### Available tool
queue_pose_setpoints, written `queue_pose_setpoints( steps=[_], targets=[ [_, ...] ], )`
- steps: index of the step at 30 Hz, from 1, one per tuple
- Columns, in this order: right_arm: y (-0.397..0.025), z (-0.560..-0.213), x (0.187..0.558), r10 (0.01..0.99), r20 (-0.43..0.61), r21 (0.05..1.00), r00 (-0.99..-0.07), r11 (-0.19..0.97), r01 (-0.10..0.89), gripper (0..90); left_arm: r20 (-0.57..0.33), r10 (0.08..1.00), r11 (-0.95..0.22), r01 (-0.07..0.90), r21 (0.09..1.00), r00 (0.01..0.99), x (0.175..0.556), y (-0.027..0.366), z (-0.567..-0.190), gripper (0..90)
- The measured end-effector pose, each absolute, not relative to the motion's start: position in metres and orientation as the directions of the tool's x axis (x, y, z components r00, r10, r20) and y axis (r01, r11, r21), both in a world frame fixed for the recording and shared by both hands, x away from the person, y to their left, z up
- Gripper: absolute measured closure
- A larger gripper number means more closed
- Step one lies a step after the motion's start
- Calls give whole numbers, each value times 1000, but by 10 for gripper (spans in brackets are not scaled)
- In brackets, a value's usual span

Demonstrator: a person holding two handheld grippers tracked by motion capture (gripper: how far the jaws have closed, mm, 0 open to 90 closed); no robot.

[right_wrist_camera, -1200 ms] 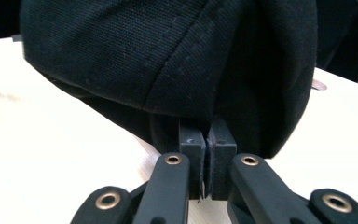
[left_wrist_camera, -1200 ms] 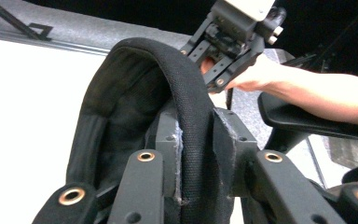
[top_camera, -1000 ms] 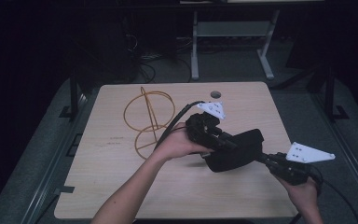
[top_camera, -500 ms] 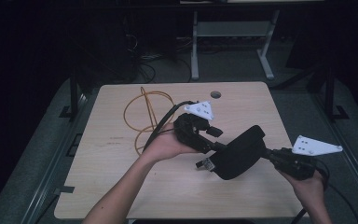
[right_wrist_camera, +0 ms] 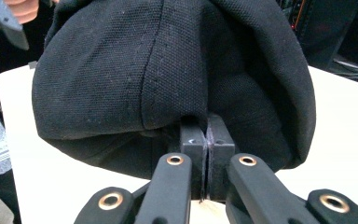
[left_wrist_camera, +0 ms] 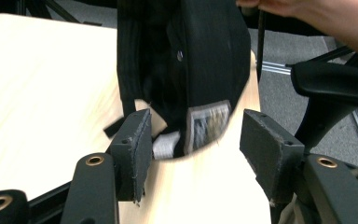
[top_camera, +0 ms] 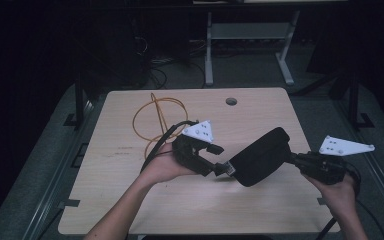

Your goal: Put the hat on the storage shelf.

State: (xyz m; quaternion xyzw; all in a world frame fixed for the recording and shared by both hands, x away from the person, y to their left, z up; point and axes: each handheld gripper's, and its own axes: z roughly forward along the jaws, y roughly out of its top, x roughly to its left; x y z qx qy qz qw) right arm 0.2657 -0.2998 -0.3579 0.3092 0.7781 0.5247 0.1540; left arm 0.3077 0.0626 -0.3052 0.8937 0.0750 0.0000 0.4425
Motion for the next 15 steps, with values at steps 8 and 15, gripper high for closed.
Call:
queue_pose_setpoints(
  steps=[8,15],
  targets=[
    [-306,-348,275,641,82,912,-763,260,317,887,-44,161,-619,135,773,986,301,77,-320,406],
    [-307,-337,285,632,84,910,-771,266,317,886,-24,174,-628,129,767,984,294,88,-330,395]
  ],
)
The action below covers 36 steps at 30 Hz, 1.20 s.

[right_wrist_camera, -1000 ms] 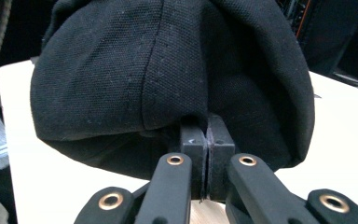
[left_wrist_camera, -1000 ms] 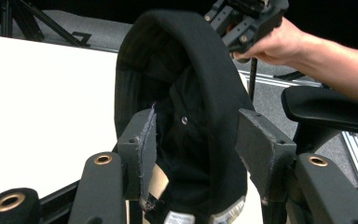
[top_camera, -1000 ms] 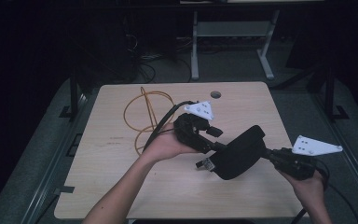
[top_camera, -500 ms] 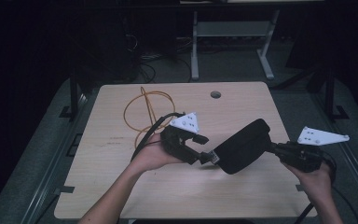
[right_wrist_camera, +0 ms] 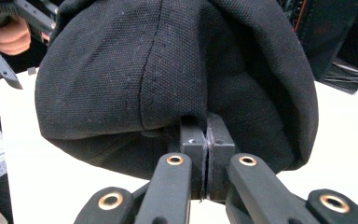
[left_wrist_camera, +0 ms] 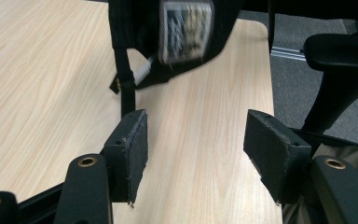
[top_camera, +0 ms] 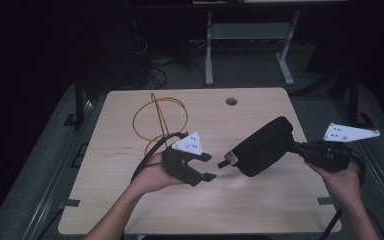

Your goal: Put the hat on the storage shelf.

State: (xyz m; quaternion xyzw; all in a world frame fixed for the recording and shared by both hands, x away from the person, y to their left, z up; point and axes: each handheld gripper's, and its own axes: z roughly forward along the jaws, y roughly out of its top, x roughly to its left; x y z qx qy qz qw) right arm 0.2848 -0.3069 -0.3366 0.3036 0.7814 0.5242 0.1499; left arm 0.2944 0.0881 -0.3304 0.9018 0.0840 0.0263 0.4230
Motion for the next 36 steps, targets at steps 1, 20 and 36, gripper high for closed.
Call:
queue_pose_setpoints(
  steps=[1,20,36],
  targets=[
    [-306,-335,286,629,85,910,-773,268,318,886,-24,174,-628,129,767,984,294,88,-330,390],
    [-299,-308,311,615,91,912,-784,264,313,886,48,243,-657,128,743,969,277,119,-358,361],
    [-277,-273,330,587,59,913,-807,295,281,885,71,278,-667,139,732,958,271,133,-380,351]
  ],
)
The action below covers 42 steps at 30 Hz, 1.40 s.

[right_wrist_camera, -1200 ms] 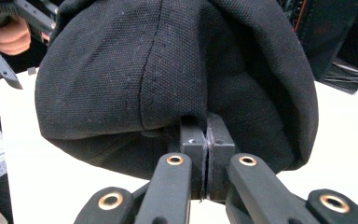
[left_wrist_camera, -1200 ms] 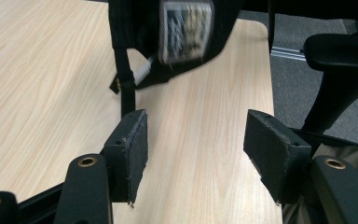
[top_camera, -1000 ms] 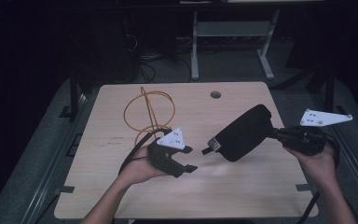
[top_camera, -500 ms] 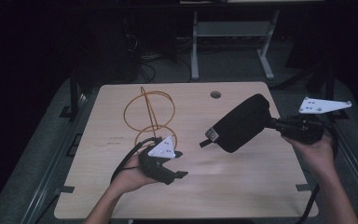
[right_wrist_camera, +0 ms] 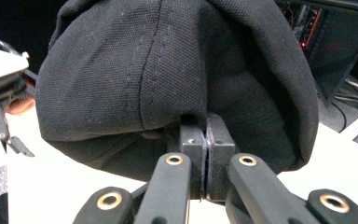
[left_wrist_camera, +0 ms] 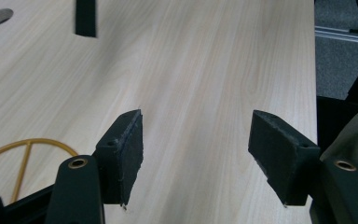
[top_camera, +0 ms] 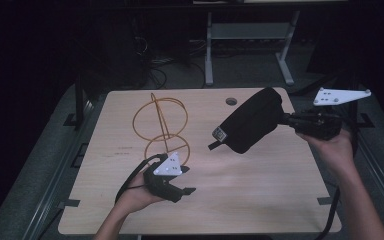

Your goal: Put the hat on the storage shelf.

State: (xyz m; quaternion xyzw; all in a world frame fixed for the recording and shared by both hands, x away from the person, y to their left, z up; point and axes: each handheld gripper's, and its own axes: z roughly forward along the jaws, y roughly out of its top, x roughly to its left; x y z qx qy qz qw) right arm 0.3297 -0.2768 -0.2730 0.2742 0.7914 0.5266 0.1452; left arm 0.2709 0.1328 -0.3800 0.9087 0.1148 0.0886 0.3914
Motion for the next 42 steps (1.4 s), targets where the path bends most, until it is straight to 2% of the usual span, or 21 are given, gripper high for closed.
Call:
queue_pose_setpoints(
  steps=[10,23,42],
  targets=[
    [-247,-246,343,541,20,917,-841,325,231,884,83,280,-680,136,721,956,269,138,-387,343],
    [-205,-223,364,467,21,911,-884,356,210,884,85,292,-666,138,733,953,266,142,-387,343],
    [-131,-192,396,367,4,872,-930,454,183,883,103,243,-701,101,706,965,262,133,-391,343]
  ],
)
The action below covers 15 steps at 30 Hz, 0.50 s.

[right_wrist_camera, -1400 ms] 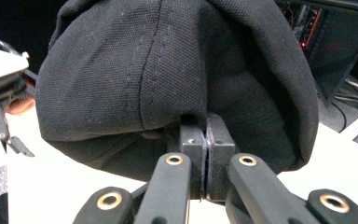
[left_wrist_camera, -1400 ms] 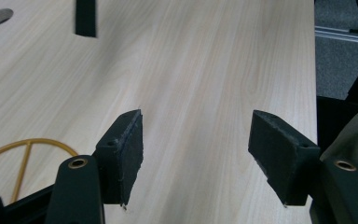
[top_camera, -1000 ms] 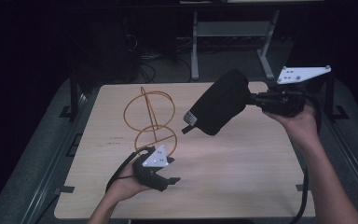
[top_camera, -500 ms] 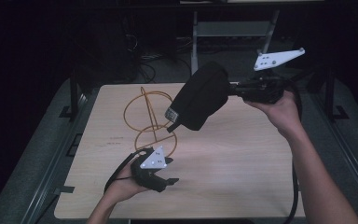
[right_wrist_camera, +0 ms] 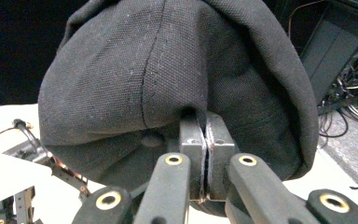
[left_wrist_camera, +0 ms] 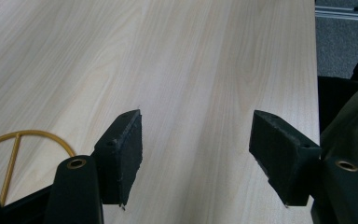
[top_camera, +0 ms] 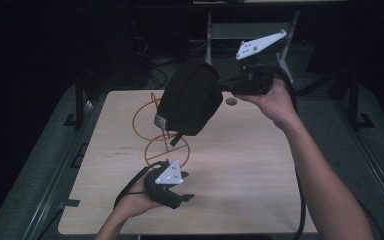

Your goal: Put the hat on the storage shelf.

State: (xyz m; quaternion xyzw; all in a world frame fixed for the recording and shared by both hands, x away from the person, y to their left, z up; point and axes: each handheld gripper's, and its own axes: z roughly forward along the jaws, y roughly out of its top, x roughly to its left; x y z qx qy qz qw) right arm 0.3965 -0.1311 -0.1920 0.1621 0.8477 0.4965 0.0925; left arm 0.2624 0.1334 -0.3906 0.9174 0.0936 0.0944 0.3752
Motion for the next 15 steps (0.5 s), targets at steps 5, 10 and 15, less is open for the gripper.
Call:
queue_pose_setpoints(
  steps=[5,10,15],
  targets=[
    [-116,-188,404,360,7,871,-933,455,183,882,98,244,-696,104,710,965,262,134,-390,343],
    [-104,-185,410,359,10,871,-933,455,184,881,91,241,-694,106,713,966,262,132,-391,343],
    [-85,-183,418,344,16,877,-939,446,178,882,84,237,-693,108,713,968,260,129,-392,343]
  ],
)
